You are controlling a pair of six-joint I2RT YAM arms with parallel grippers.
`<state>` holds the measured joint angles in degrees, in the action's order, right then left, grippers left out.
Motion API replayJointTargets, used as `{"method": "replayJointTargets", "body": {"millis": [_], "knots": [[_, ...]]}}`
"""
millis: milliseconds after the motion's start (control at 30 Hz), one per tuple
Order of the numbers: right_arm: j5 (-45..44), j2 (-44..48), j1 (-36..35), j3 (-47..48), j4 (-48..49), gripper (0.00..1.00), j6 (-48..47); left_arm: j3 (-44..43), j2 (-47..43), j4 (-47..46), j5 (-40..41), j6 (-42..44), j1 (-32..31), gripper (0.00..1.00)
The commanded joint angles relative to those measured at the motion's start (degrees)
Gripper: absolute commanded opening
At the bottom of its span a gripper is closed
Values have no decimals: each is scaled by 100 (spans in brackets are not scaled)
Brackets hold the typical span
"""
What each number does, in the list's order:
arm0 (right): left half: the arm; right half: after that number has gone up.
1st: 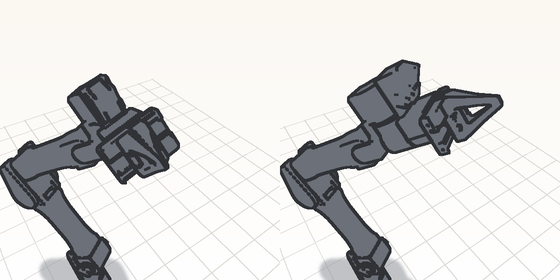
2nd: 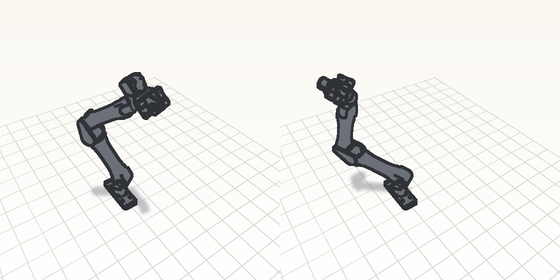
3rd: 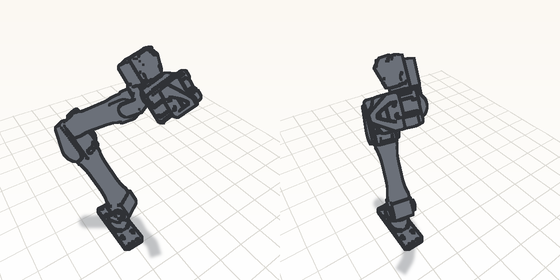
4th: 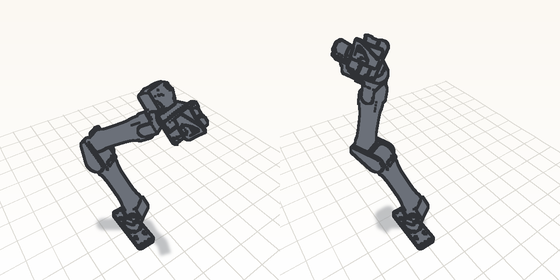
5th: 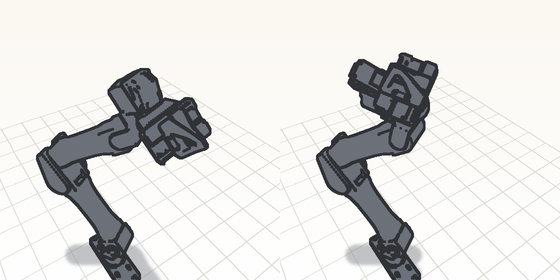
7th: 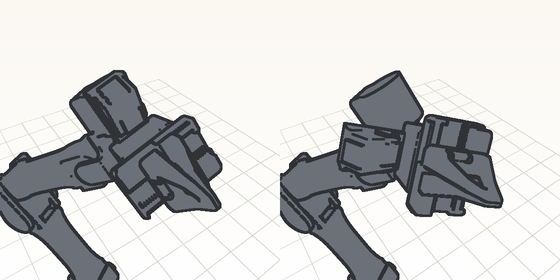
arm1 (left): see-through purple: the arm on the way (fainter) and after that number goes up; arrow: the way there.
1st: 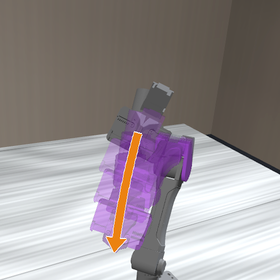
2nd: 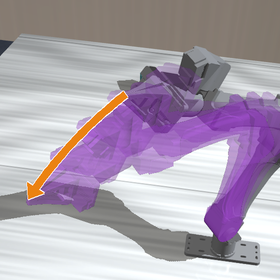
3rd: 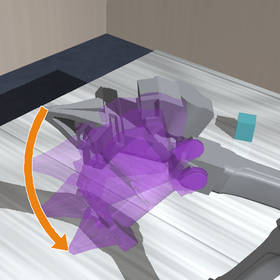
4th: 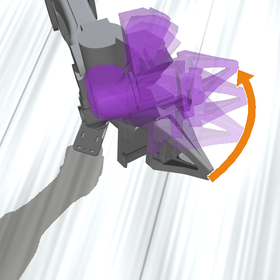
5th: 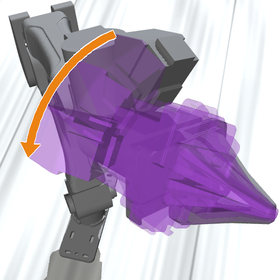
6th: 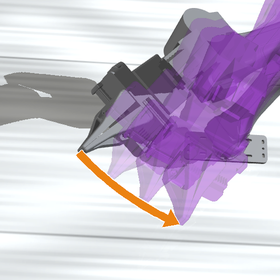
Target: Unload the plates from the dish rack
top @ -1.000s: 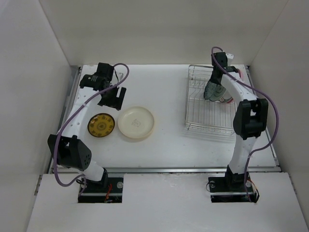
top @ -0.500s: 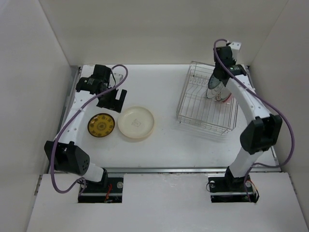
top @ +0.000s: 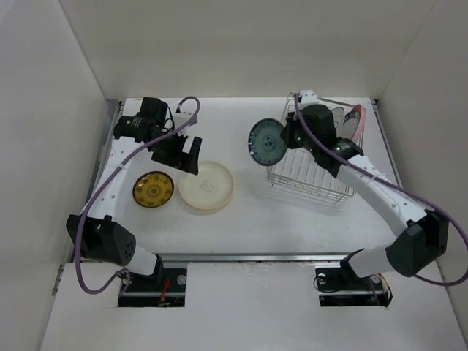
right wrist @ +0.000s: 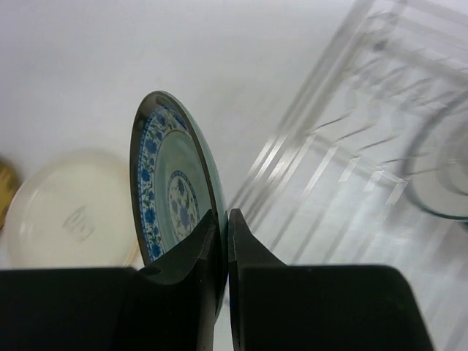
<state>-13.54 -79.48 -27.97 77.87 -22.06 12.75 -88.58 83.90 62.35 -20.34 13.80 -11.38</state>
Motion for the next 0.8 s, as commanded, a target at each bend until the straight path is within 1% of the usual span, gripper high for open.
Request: {"method": "replayJointTargets", "body": {"millis": [0, 33, 100, 133, 167, 333, 367, 433, 500, 533, 567, 600, 633, 667, 767], "knots": [[2395, 47, -383, -534, 1651, 0, 131, -309, -181, 234, -893, 175, -39, 94], [2635, -75, -498, -614, 2079, 0, 201, -309, -181, 234, -893, 236, -101, 94], [3292, -225, -822, -667, 2468, 0, 306, -257, -181, 182, -744, 237, -215, 94], [3462, -304, -920, -728, 2653, 0, 359, -144, -181, 86, -683, 237, -277, 94], [3577, -479, -1008, -729, 2890, 0, 429, -73, -120, 85, -630, 237, -277, 94], [4025, -963, -1447, -606, 3323, 0, 553, 139, 21, -47, -287, 290, -277, 94], [4087, -1042, -1501, -545, 3375, 0, 553, 208, 82, -47, -287, 359, -277, 92], [4148, -1271, -1553, -465, 3375, 0, 606, 262, 136, -47, -427, 439, -277, 86], [4272, -1385, -1554, -404, 3498, 0, 606, 323, 215, 5, -497, 439, -277, 72], [4333, -1438, -1615, -404, 3585, 0, 658, 323, 276, 101, -558, 439, -277, 49], [4281, -1438, -1616, -404, 3586, 0, 658, 254, 276, 181, -559, 491, -277, 33], [4229, -1438, -1616, -404, 3586, 0, 658, 140, 346, 347, -559, 492, -277, 21], [4228, -1438, -1616, -404, 3639, 0, 710, 139, 347, 401, -559, 492, -277, 12], [4167, -1491, -1616, -404, 3639, 0, 711, 60, 347, 401, -315, 387, -277, 0], [4167, -1561, -1616, -404, 3639, 0, 763, -63, 347, 620, -32, 334, -277, 0]]}}
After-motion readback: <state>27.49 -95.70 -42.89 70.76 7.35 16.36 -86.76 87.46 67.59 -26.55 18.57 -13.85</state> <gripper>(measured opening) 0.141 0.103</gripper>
